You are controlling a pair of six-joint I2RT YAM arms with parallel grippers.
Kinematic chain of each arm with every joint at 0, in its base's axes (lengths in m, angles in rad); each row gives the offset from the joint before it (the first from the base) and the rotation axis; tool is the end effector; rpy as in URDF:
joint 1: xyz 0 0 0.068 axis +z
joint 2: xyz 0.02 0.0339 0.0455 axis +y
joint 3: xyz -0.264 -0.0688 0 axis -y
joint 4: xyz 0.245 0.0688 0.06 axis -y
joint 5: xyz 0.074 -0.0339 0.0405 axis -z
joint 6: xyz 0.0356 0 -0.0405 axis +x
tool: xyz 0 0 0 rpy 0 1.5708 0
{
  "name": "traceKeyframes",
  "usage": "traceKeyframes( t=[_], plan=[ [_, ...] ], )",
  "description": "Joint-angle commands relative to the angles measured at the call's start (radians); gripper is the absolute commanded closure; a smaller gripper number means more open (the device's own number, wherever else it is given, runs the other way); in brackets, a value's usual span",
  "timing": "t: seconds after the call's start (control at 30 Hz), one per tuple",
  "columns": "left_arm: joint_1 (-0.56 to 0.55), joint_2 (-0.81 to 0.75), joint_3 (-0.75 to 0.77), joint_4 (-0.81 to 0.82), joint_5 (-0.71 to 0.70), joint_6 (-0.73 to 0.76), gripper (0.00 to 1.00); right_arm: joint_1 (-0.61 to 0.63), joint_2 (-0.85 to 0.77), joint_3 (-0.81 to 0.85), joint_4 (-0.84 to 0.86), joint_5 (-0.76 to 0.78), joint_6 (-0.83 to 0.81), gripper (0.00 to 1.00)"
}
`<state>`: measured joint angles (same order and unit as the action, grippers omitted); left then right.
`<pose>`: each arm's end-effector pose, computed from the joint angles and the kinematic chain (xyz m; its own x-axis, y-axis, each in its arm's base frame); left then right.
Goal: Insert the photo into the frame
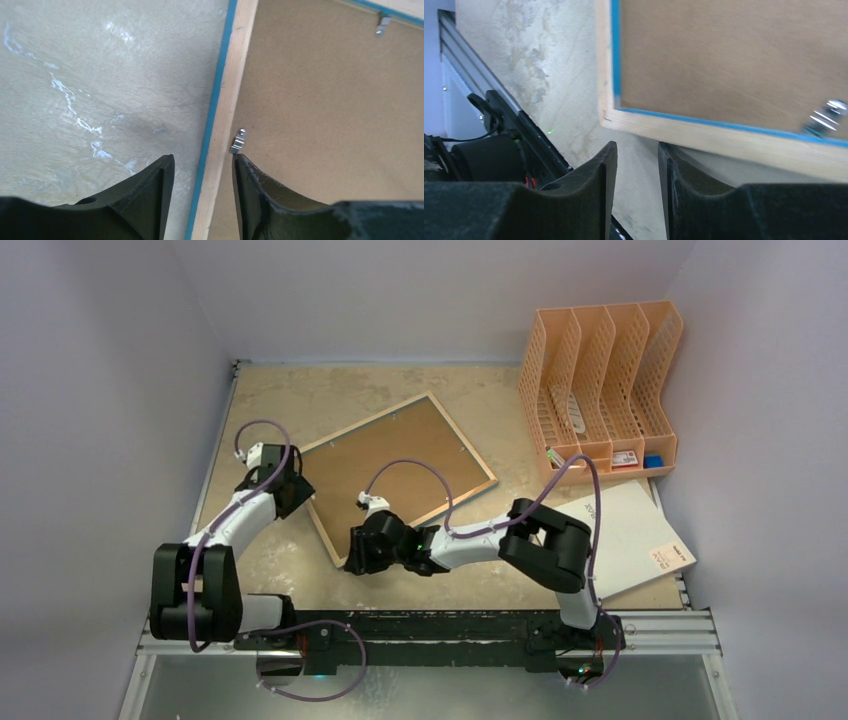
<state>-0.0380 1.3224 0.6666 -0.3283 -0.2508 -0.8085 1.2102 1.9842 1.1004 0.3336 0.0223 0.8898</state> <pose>0.2461 -0.0005 0.1772 -0.5020 -0.6820 -0.5318 -0.6713 0.6950 -0.2577 0.1494 0.3939 0.1466 -0.8377 -0.0201 -0.5457 -0.4414 0.6134 0.6549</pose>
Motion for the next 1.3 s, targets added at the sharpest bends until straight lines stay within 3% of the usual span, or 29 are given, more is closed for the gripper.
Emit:
traceKeyframes(
  t=[0.0,0.17,0.37,0.6,0.73,0.8,0.93,1.0,1.13,1.27],
  plan=[
    [-0.002,-0.039,0.072,-0.036,-0.001,0.062,0.49,-0.019,-0.088,-0.086,-0.087,0.103,-0.006,0.6],
    [-0.006,0.047,0.073,-0.003,0.149,0.146,0.44,-0.027,-0.108,-0.109,-0.093,0.111,0.007,0.59],
    [-0.005,0.09,0.053,-0.012,0.112,0.141,0.43,-0.028,-0.068,-0.1,-0.09,0.084,0.006,0.58],
    [-0.005,0.086,0.026,0.027,0.08,0.122,0.56,-0.031,-0.05,-0.094,-0.087,0.08,0.003,0.59],
    [-0.007,0.098,0.019,0.044,0.084,0.124,0.56,-0.031,-0.061,-0.087,-0.087,0.086,-0.004,0.58],
    [-0.007,0.096,0.016,0.046,0.084,0.124,0.56,-0.032,-0.069,-0.08,-0.085,0.088,-0.004,0.54],
    [-0.007,0.088,0.011,0.049,0.085,0.122,0.56,-0.037,-0.075,-0.071,-0.108,0.119,0.039,0.36],
    [-0.007,0.086,0.008,0.049,0.087,0.121,0.56,-0.036,-0.079,-0.073,-0.129,0.155,0.065,0.33],
    [-0.007,0.086,0.003,0.051,0.087,0.12,0.56,-0.034,-0.108,-0.067,-0.175,0.286,0.106,0.34],
    [-0.007,0.086,0.002,0.055,0.087,0.118,0.56,-0.002,-0.189,-0.078,-0.092,0.335,0.019,0.44]
  ],
)
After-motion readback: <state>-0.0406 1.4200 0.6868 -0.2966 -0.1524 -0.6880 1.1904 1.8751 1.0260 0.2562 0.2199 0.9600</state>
